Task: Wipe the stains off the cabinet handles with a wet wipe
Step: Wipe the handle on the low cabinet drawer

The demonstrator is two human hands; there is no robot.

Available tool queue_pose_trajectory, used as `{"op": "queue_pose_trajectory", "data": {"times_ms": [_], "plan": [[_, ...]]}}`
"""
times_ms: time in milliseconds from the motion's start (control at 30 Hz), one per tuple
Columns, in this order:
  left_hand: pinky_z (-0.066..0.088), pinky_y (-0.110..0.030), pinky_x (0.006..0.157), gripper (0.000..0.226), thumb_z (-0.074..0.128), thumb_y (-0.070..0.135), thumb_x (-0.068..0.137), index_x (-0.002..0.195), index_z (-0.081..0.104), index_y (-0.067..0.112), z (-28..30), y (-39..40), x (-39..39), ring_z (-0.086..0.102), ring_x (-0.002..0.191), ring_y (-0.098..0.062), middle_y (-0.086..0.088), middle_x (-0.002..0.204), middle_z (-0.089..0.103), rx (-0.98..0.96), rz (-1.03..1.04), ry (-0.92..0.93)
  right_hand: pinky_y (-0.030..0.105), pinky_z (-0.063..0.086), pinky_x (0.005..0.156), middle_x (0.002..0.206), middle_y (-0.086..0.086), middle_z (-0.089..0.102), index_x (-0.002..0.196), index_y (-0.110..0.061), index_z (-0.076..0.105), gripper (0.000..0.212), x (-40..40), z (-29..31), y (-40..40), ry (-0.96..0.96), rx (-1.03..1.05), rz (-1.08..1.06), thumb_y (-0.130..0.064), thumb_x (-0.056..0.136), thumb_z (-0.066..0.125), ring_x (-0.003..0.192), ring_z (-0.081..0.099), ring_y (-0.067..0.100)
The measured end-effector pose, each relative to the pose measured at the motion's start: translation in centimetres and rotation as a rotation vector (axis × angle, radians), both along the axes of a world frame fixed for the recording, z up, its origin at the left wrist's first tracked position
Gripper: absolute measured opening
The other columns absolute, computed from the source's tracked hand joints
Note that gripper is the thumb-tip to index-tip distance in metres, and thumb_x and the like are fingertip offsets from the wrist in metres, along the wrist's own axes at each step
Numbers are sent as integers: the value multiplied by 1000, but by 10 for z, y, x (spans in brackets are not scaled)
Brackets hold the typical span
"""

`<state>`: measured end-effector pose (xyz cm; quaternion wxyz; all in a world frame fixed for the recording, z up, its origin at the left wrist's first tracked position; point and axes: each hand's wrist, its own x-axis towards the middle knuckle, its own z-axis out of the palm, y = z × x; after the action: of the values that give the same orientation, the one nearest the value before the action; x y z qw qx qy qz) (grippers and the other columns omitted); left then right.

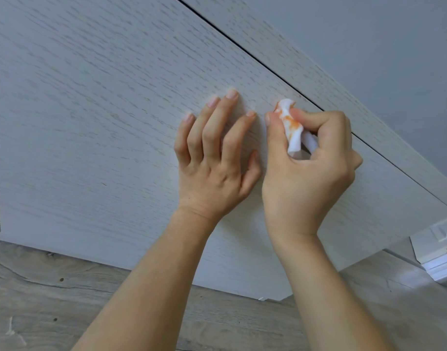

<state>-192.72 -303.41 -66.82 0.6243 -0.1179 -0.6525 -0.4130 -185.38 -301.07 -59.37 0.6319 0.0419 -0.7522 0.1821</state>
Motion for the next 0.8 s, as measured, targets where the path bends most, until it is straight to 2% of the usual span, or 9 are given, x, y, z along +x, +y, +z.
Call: {"op": "queue_pose_trajectory", "data": {"times_ms": [67, 167, 267, 367, 500, 600, 700, 733, 800], "plan": [[13, -33, 114, 56, 65, 35, 78, 125, 40, 17, 0, -1, 0, 30, 130, -20, -6, 138, 32, -5, -9, -6, 57, 50, 73, 79, -10, 57, 78, -5, 63, 12, 2, 1, -2, -2, -30, -1, -11, 80, 73, 74, 58, 2], [13, -33, 113, 53, 63, 33, 79, 124, 41, 17, 1, -3, 2, 31, 130, -21, -6, 137, 32, -18, -17, -13, 58, 49, 74, 74, -3, 63, 76, -12, 60, 14, 5, 2, -7, 23, -98, -9, -13, 81, 72, 72, 65, 16], [14, -33, 113, 46, 56, 33, 84, 124, 41, 18, 1, -7, 3, 33, 129, -22, -6, 137, 32, -40, -30, -11, 59, 45, 85, 75, -16, 61, 75, -29, 52, 26, 10, 2, -12, 7, -212, -1, -16, 80, 74, 80, 66, 17], [16, -34, 111, 43, 53, 31, 85, 124, 42, 16, 2, -10, 5, 34, 128, -23, -9, 137, 39, -65, -36, -10, 59, 42, 91, 73, -26, 56, 73, -38, 49, 30, 15, 1, -13, 2, -298, -11, -22, 76, 74, 86, 64, 15], [18, -36, 110, 43, 54, 27, 84, 123, 44, 14, 2, -11, 7, 34, 127, -25, -14, 135, 45, -79, -31, -12, 55, 45, 90, 82, -12, 67, 74, -34, 53, 27, 25, -3, 1, 26, -370, 48, -19, 77, 74, 91, 65, 24], [17, -37, 110, 43, 53, 26, 83, 123, 42, 14, 3, -9, 9, 33, 128, -26, -14, 135, 44, -72, -33, -25, 42, 52, 81, 85, 0, 71, 75, -29, 57, 26, 32, -3, 17, 42, -438, 136, -10, 79, 74, 94, 66, 32], [14, -38, 112, 44, 53, 26, 83, 124, 41, 14, 3, -8, 10, 31, 130, -28, -16, 137, 42, -79, -52, -42, 21, 48, 74, 85, 6, 72, 74, -28, 57, 27, 36, -3, 28, 65, -495, 146, -7, 79, 74, 98, 63, 34], [13, -38, 112, 45, 53, 26, 83, 124, 41, 14, 3, -8, 10, 30, 130, -28, -17, 138, 40, -81, -57, -46, 20, 48, 74, 85, 5, 72, 74, -28, 57, 27, 38, -3, 32, 76, -516, 148, -7, 79, 73, 99, 63, 35], [13, -39, 112, 45, 53, 26, 82, 124, 41, 14, 3, -8, 10, 28, 130, -29, -19, 138, 39, -87, -68, -53, 28, 51, 78, 85, 3, 70, 74, -26, 57, 26, 40, -3, 39, 91, -568, 143, -6, 80, 73, 98, 63, 35]]}}
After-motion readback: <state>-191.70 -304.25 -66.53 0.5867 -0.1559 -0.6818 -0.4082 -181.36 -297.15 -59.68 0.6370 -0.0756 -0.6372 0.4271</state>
